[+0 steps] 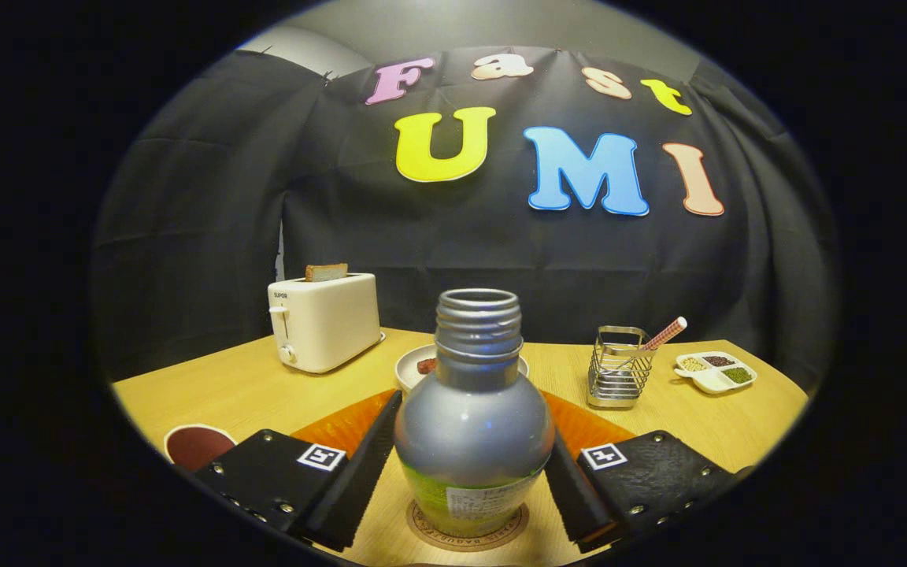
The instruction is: Take the bottle from table, then pour the juice into the cup, finally place the bottle on the coaster
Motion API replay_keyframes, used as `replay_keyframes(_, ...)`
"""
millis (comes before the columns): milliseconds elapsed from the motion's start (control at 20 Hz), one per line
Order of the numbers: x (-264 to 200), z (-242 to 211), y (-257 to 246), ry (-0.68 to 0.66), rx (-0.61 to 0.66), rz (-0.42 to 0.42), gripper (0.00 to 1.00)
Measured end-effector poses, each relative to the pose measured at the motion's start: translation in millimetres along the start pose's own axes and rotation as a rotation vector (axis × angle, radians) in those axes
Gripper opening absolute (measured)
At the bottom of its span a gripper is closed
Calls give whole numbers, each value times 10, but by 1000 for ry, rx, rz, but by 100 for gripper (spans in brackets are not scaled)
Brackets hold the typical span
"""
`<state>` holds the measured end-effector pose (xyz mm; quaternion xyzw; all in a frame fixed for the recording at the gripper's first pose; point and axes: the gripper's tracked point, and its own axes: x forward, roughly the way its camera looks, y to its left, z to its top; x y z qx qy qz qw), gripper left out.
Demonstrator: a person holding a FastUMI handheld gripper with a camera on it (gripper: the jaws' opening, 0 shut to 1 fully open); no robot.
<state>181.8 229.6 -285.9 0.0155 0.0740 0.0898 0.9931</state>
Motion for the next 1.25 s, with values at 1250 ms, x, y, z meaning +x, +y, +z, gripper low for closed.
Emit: replay_keyframes(1250,-2000,2399,-1144,-76,50,-79,97)
